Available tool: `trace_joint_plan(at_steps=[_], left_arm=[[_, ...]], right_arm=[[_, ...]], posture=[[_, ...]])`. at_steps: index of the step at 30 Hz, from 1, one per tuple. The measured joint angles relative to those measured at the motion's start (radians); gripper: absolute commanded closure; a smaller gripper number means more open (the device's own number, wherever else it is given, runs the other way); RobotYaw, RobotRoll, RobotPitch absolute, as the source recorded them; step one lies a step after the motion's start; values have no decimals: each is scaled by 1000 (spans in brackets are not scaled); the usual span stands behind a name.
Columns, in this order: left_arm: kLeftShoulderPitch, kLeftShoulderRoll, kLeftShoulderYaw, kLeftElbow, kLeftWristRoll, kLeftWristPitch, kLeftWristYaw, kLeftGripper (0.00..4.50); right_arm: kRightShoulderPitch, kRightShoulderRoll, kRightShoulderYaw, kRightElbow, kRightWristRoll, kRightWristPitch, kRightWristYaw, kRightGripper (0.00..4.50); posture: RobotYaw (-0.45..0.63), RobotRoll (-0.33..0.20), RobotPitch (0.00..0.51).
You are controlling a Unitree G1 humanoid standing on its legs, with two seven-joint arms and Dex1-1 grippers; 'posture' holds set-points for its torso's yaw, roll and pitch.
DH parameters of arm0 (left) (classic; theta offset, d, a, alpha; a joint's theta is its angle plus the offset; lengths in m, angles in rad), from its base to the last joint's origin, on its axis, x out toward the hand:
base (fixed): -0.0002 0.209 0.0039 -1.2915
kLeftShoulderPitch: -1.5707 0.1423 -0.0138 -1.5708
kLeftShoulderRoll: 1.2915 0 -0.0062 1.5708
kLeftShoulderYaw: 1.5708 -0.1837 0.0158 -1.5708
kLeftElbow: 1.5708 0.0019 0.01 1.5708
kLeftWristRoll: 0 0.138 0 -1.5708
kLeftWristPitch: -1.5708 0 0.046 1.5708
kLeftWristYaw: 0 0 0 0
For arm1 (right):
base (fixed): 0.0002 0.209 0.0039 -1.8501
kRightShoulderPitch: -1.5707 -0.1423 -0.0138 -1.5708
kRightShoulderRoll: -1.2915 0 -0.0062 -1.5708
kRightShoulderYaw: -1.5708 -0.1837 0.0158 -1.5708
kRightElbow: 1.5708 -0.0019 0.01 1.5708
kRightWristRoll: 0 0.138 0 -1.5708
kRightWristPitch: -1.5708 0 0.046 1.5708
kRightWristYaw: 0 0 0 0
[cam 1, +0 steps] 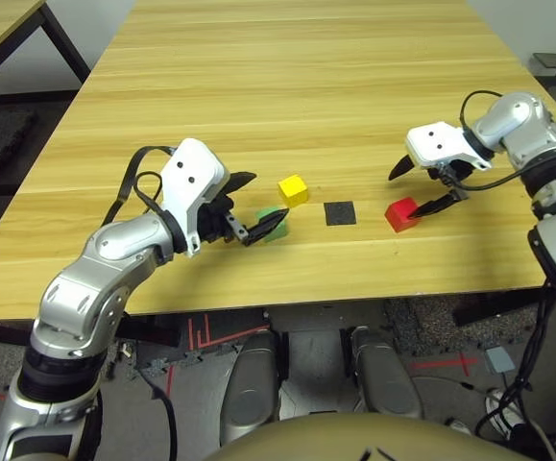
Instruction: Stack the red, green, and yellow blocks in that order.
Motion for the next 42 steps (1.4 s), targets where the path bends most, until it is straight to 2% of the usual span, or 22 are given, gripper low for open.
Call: trace_joint_plan(at_steps=[10, 11, 17, 20, 26, 31, 34, 36, 39, 42], left_arm=[[4, -13, 6, -23, -3, 27, 33, 0], [3, -16, 6, -23, -3, 27, 34, 0], [-25, -27, 5, -23, -3, 28, 41, 0], [-54, -31, 2, -22, -2, 28, 43, 0], [-83, -53, -13, 0, 5, 26, 47, 0], [-117, -69, -32, 27, 19, 21, 48, 0], [-119, -73, -40, 35, 22, 20, 49, 0], [-124, -78, -42, 35, 23, 21, 50, 0], [-133, -84, -42, 35, 23, 22, 53, 0], [-135, -92, -42, 33, 23, 27, 61, 0]], right_arm=[[-3, 16, -41, -3, -130, -70, -3, 4385], [-3, 19, -51, -4, -143, -69, -5, 4449], [-8, 58, -119, -9, -131, 4, -1, 4449], [-19, 88, -126, -48, -61, 70, -1, 4449], [-25, 55, -69, -225, 102, 173, -2, 4449], [-23, 16, -13, -313, 189, 255, -2, 4449], [-22, -33, 36, -359, 262, 307, -2, 3864], [-23, -98, 88, -412, 329, 335, -3, 3247], [-26, -242, 201, -502, 461, 354, -3, 2085], [-44, -312, 328, -530, 510, 323, -2, 1023]], posture=[[514, -233, 158], [511, -235, 158], [497, -245, 152], [484, -253, 149], [463, -266, 151], [457, -271, 152], [451, -273, 155], [442, -274, 160], [438, -276, 162], [433, -277, 164]])
